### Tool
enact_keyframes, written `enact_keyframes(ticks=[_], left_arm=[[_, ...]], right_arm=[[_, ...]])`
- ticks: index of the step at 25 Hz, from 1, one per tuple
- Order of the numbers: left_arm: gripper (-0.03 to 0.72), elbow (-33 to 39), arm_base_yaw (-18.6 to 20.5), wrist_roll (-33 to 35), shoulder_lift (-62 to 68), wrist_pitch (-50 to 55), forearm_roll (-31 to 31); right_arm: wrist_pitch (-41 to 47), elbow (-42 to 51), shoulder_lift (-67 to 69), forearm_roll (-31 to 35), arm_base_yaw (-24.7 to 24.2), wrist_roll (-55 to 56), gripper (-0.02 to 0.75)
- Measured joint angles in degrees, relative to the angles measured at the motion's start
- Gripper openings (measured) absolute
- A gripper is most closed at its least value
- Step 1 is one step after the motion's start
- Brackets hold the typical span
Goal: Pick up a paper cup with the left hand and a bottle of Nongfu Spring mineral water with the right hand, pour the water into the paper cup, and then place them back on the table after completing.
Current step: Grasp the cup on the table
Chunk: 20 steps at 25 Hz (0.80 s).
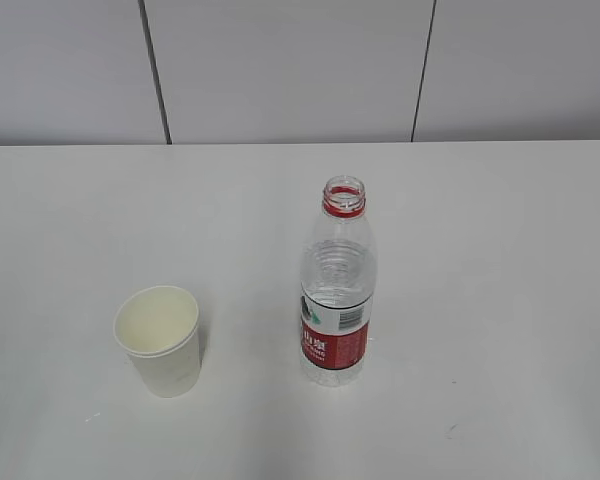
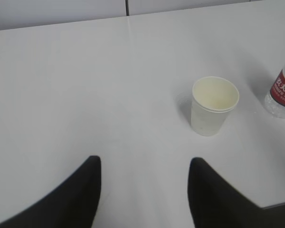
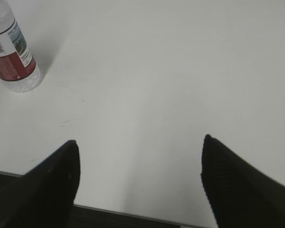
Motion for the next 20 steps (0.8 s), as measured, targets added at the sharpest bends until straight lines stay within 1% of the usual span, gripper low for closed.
enact_keyframes(ticks=[20], left_arm=[[0.375, 0.0, 0.0, 0.0, 0.0, 0.0, 0.0]], right_arm=[[0.0, 0.0, 0.0, 0.0, 0.0, 0.0, 0.587]])
